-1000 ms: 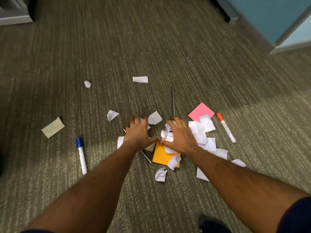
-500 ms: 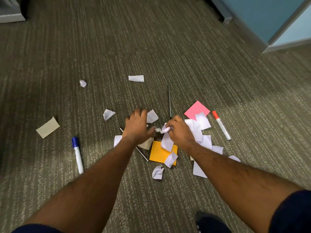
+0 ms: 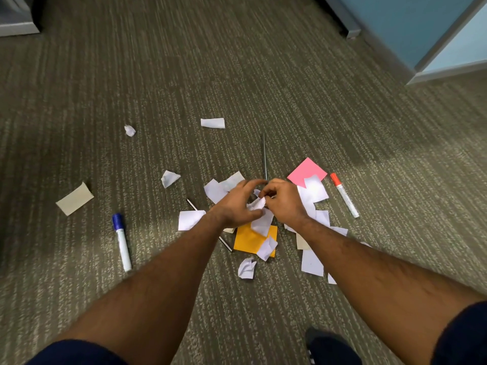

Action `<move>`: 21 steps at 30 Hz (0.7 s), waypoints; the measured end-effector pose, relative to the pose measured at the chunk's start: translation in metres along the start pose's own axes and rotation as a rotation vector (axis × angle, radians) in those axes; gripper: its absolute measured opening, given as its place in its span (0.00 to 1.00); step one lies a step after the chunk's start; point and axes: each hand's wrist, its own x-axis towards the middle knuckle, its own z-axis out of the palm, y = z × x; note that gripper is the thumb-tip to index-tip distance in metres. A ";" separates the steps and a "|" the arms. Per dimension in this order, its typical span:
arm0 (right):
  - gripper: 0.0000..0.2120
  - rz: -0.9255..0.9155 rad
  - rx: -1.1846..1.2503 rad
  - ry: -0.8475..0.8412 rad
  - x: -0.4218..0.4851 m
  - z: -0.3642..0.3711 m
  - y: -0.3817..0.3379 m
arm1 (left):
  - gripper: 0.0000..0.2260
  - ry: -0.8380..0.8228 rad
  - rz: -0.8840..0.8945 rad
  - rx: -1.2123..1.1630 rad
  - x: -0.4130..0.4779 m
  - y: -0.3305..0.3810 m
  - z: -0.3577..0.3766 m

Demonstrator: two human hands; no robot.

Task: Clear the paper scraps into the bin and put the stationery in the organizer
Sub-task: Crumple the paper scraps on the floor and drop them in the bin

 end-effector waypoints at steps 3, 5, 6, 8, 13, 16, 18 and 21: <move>0.08 0.017 0.025 0.030 -0.002 -0.003 0.004 | 0.22 0.016 -0.027 -0.011 0.003 0.002 0.004; 0.07 0.028 0.030 0.052 -0.003 -0.004 0.007 | 0.12 0.105 -0.061 0.004 0.005 0.005 0.005; 0.07 0.035 0.037 0.062 -0.004 -0.005 0.008 | 0.11 0.137 -0.065 0.025 0.007 0.007 0.005; 0.08 0.026 0.063 0.065 -0.005 -0.004 0.007 | 0.11 0.125 -0.053 0.065 0.010 0.011 0.008; 0.11 0.031 0.147 0.035 -0.004 -0.005 0.007 | 0.07 0.116 -0.121 0.158 0.018 0.015 0.016; 0.10 0.051 0.183 0.059 -0.005 -0.007 0.012 | 0.02 0.128 -0.172 0.136 0.018 0.011 0.016; 0.09 0.052 0.193 0.095 -0.006 -0.008 0.015 | 0.04 0.144 -0.200 0.108 0.016 0.008 0.013; 0.12 0.055 0.202 0.122 -0.008 -0.010 0.019 | 0.06 0.167 -0.223 0.097 0.012 0.003 0.007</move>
